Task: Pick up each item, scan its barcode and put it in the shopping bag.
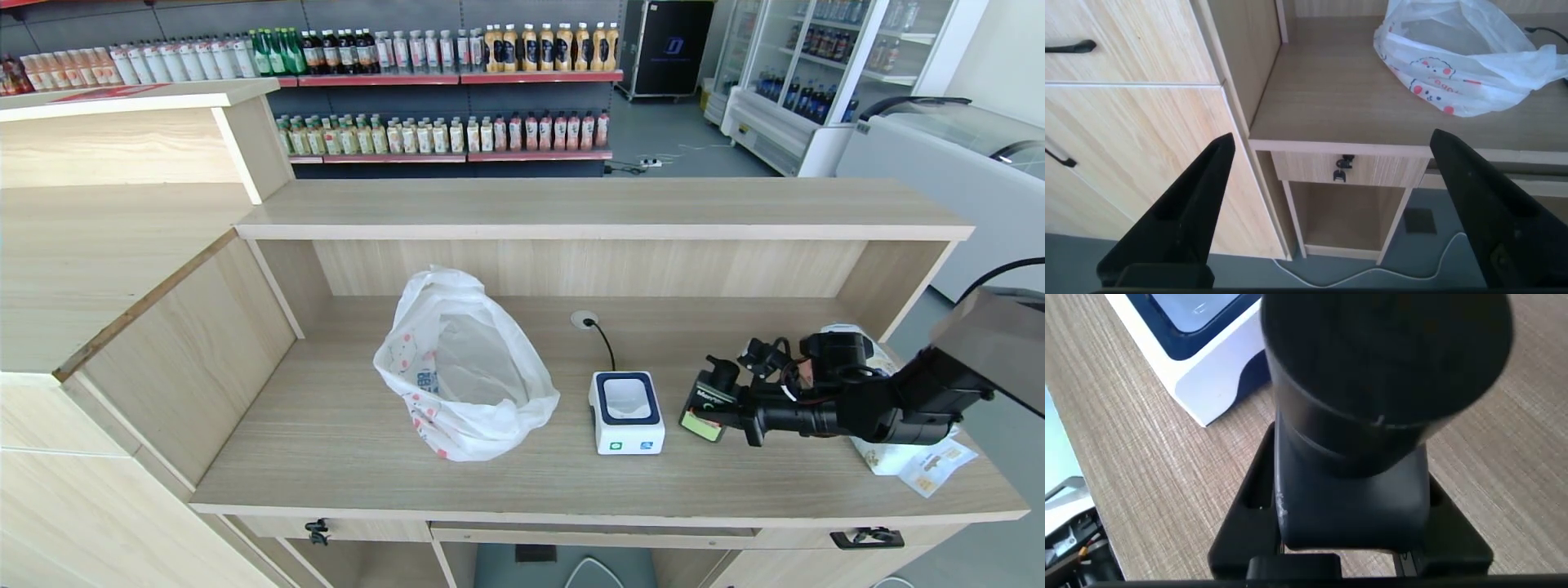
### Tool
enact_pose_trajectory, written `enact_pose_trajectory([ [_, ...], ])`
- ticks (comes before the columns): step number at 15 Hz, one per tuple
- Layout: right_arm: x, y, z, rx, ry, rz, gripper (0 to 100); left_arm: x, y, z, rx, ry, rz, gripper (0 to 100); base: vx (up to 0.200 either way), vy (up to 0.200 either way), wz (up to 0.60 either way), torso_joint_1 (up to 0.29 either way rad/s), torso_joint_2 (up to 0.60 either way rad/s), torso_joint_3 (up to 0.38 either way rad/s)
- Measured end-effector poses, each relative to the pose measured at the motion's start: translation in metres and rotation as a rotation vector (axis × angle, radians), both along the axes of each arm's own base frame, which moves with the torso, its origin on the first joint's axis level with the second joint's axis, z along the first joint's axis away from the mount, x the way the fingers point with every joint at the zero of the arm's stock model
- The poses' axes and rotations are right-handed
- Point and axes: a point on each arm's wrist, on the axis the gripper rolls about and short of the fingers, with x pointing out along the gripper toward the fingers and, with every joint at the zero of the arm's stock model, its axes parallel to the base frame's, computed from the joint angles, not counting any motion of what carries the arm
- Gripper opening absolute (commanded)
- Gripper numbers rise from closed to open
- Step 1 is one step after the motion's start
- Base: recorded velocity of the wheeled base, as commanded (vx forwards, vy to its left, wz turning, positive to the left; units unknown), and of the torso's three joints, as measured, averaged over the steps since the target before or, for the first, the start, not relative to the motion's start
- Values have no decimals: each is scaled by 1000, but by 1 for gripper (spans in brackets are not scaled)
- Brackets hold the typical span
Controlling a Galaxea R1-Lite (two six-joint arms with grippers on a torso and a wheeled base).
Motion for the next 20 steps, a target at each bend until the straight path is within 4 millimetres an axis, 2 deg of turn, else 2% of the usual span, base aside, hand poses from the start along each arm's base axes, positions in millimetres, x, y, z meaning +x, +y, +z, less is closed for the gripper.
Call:
enact_pose_trajectory([
  [3,-13,-7,28,-7,-41,-22,0,0,0,0,0,0,0,100,0,0,0,0,0,0],
  [7,-48,-21,102,-92,-250,-59,0,0,0,0,0,0,0,100,0,0,0,0,0,0],
  [9,-80,-28,143,-281,-486,-46,0,0,0,0,0,0,0,100,0,0,0,0,0,0],
  [11,-116,-32,169,-493,-728,31,0,0,0,0,0,0,0,100,0,0,0,0,0,0],
  [13,-150,-30,185,-648,-920,111,0,0,0,0,0,0,0,100,0,0,0,0,0,0],
  [16,-188,-21,208,-897,-1235,236,0,0,0,0,0,0,0,100,0,0,0,0,0,0],
  [18,-209,-6,228,-1001,-1449,289,0,0,0,0,0,0,0,100,0,0,0,0,0,0],
  [20,-231,7,232,-1027,-1535,305,0,0,0,0,0,0,0,100,0,0,0,0,0,0],
])
